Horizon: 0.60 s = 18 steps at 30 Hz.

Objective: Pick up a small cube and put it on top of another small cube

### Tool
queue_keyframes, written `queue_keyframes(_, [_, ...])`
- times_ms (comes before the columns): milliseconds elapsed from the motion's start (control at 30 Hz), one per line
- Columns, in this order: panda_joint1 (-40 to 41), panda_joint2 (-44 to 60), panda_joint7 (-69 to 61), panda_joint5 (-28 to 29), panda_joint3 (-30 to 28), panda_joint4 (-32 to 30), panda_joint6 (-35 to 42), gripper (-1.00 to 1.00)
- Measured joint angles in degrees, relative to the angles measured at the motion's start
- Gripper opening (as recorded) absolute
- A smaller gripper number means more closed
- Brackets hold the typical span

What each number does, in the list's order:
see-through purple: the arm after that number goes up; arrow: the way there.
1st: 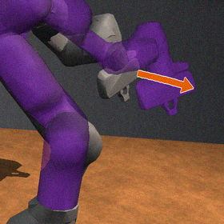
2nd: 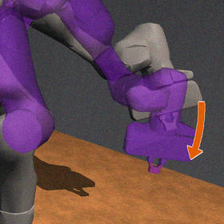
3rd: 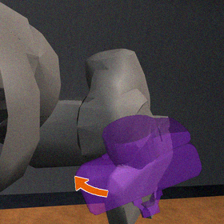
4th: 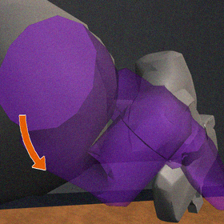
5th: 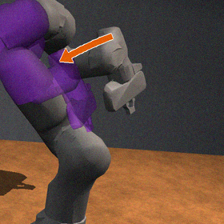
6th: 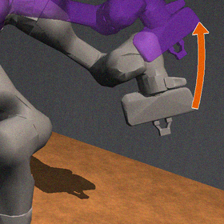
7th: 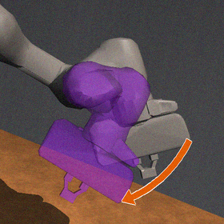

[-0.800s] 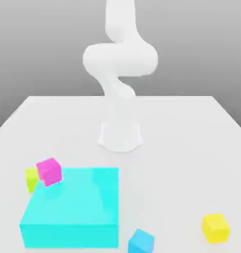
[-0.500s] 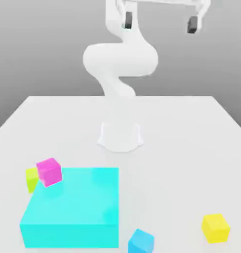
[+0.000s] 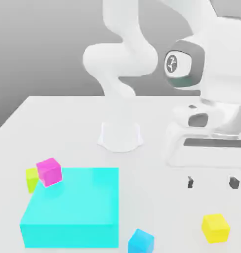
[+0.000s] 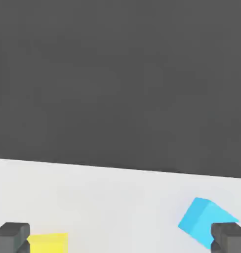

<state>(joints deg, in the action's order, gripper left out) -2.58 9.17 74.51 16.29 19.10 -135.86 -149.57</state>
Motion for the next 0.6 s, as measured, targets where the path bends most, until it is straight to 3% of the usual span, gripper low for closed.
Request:
queue_keyframes(167, [-2.78, 9.43, 2.67, -0.42, 1.13, -0.69, -4.31, 0.0])
queue_keyframes(300, [-6.96, 17.76, 6.4, 4.09, -3.58, 1.08, -10.24, 0.0])
queue_keyframes(333, [-7.66, 18.98, 6.94, 4.8, -4.42, 1.37, -11.14, -1.0])
queue_keyframes(600, [-6.79, 17.37, 6.18, 3.76, -3.3, 0.96, -10.02, -1.0])
